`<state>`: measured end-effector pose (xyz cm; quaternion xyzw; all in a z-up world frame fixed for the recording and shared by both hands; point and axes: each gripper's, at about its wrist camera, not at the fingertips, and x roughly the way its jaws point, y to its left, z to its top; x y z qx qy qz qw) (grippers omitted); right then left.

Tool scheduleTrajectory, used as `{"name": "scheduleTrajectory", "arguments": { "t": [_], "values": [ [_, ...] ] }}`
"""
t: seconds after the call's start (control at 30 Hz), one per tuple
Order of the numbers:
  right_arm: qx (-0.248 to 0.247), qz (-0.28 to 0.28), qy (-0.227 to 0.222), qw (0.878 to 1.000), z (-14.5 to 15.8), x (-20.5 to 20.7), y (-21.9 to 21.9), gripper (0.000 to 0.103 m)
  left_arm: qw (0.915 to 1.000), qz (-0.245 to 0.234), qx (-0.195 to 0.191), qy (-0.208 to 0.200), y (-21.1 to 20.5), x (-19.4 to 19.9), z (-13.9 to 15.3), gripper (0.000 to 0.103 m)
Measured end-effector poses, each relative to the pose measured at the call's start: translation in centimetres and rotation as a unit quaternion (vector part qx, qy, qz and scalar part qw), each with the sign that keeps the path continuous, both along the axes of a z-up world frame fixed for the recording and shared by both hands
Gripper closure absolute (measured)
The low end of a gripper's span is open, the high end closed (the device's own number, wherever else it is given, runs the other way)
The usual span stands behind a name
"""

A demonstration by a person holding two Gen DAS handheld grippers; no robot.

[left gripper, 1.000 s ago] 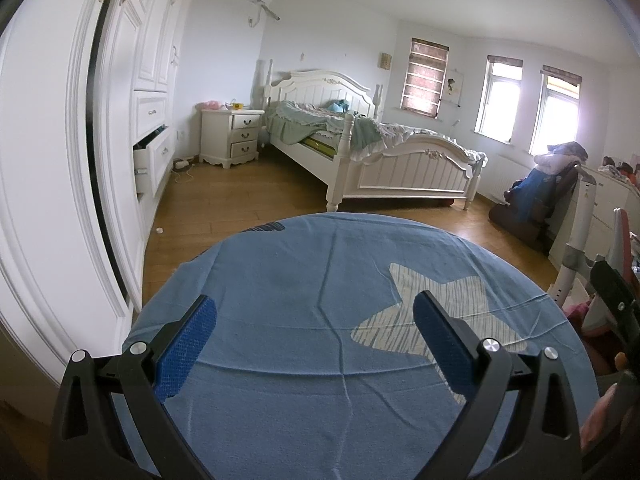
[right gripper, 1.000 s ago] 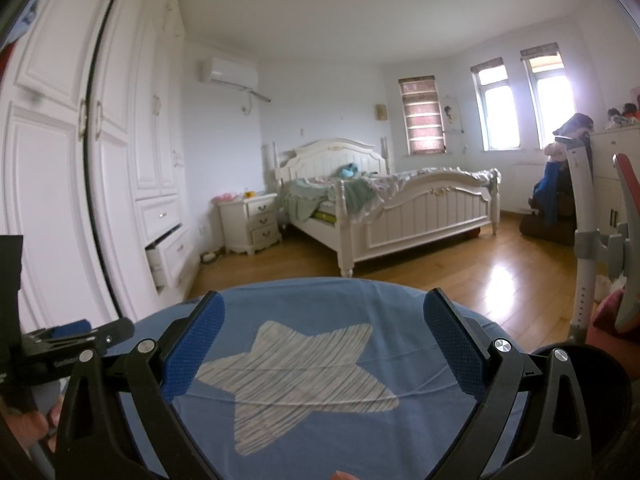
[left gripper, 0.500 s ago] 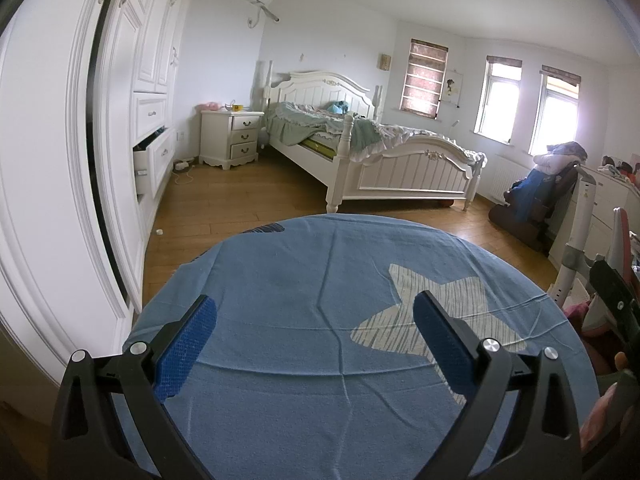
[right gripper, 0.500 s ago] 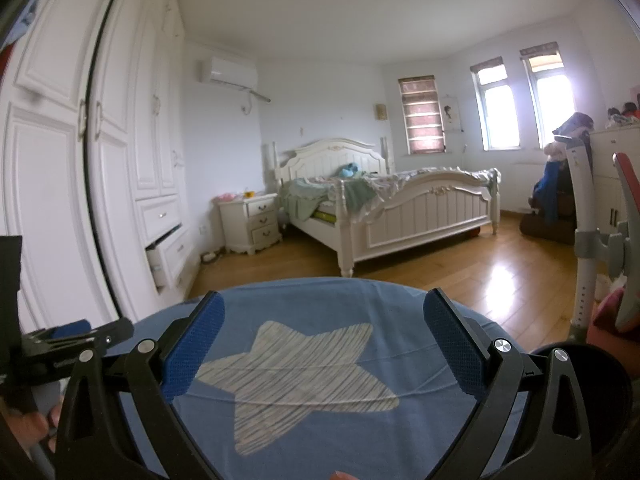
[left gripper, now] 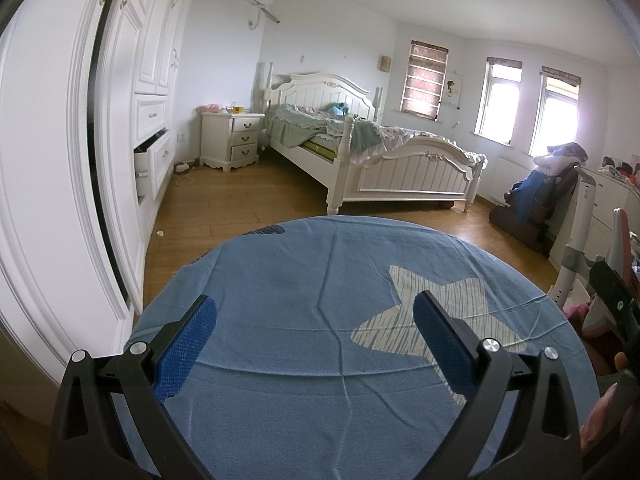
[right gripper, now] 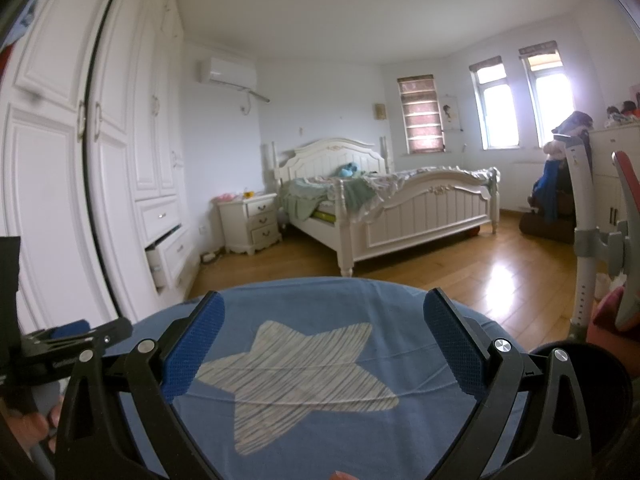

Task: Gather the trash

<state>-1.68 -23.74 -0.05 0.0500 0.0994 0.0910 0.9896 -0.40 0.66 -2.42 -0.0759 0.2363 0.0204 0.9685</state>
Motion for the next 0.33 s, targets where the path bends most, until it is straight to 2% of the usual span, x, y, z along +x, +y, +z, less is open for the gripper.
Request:
{"name": "scheduleTrajectory", "arguments": {
  "t": [0.33],
  "values": [
    [-0.004,-0.001,0.002,1.0,-0.03,0.0,0.23,0.005,0.9999,-0.001,-0.012,-0.001,0.18,-0.13,0.18,0.005]
  ]
}}
